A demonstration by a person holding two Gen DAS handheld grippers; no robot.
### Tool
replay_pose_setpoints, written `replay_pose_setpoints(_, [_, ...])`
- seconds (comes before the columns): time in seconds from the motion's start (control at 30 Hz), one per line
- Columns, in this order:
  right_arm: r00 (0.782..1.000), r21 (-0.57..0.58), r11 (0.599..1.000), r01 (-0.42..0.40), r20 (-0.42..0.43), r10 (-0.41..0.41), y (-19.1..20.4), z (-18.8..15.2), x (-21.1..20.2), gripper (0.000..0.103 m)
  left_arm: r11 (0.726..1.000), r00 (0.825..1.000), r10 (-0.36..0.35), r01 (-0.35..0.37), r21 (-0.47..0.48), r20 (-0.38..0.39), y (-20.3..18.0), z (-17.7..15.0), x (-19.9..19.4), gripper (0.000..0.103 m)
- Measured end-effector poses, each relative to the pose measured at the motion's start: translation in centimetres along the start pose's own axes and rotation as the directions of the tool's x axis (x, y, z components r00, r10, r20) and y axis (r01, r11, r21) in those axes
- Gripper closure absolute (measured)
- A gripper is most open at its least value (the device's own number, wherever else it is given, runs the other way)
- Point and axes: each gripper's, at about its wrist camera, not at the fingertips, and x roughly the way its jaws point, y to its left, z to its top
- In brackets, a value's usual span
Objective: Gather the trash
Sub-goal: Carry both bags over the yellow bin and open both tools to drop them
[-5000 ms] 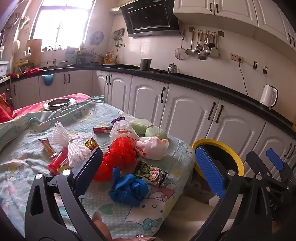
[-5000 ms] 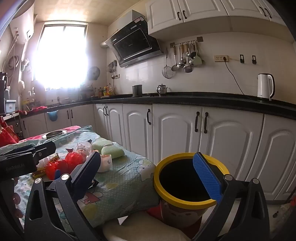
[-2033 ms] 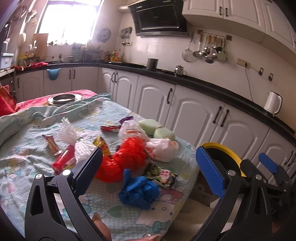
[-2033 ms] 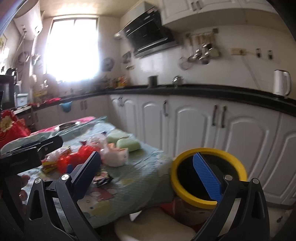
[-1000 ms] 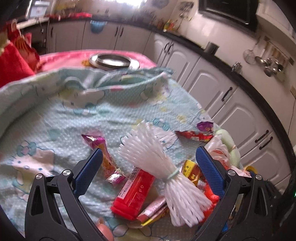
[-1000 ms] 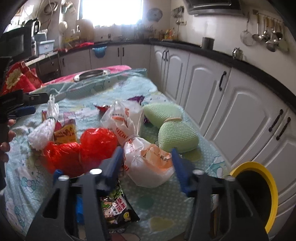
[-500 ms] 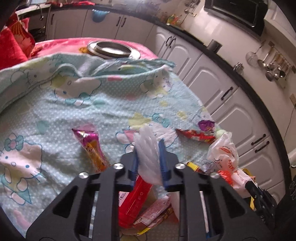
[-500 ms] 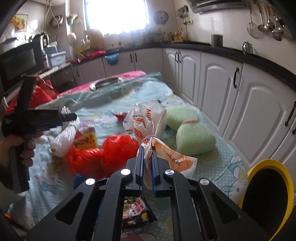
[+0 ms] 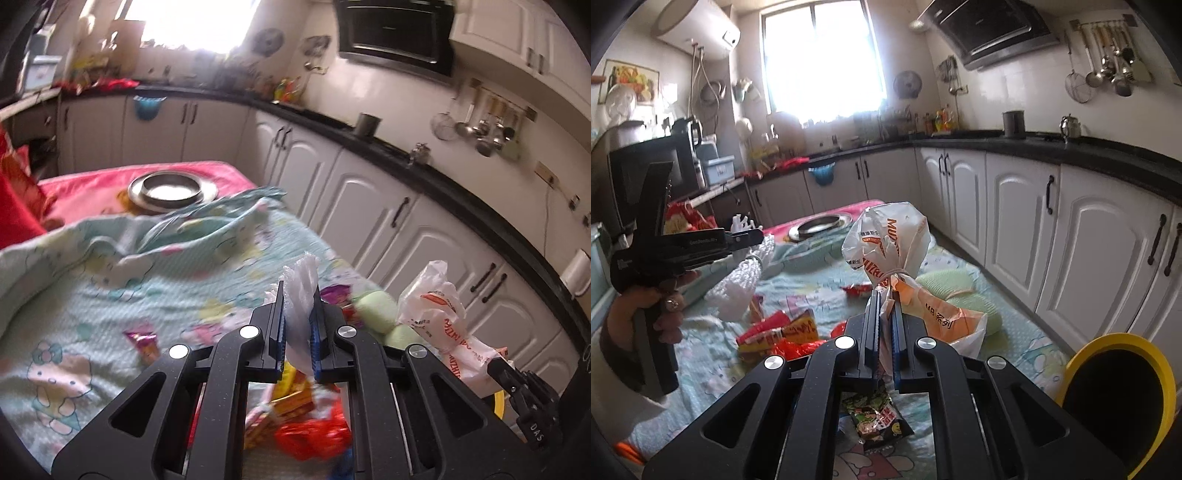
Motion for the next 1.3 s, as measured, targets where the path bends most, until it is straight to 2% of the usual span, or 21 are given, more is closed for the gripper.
replay_pose_setpoints(0.33, [0.995, 0.018, 0.997, 0.075, 0.061, -0.076, -2.4, 0.2, -5.1, 0.098, 0.994, 0.997, -0.069, 0.07, 0.086, -0.016, -5.8, -0.1, 1.0, 0.097])
replay_pose_setpoints(0.7, [0.977, 0.077, 0.978, 0.195, 0.069, -0.2, -6.5, -0.9, -9.2, 0.098, 0.97, 0.99, -0.133, 0.138, 0.2, -0.041, -13.4, -1.8, 2.8, 0.097])
replay_pose_setpoints(1.0, [0.949, 0.141, 0.942, 0.306, 0.04, -0.314, -11.1, -3.4, -12.7, 0.098, 0.937, 0.979, -0.183, 0.2, 0.286, -0.086, -20.0, -4.0, 4.9, 0.097])
replay_pose_setpoints(1.3, [0.917, 0.235, 0.891, 0.389, -0.001, -0.399, -15.4, -6.5, -15.3, 0.098, 0.907, 0.972, -0.199, 0.23, 0.353, -0.121, -25.3, -6.7, 7.6, 0.097])
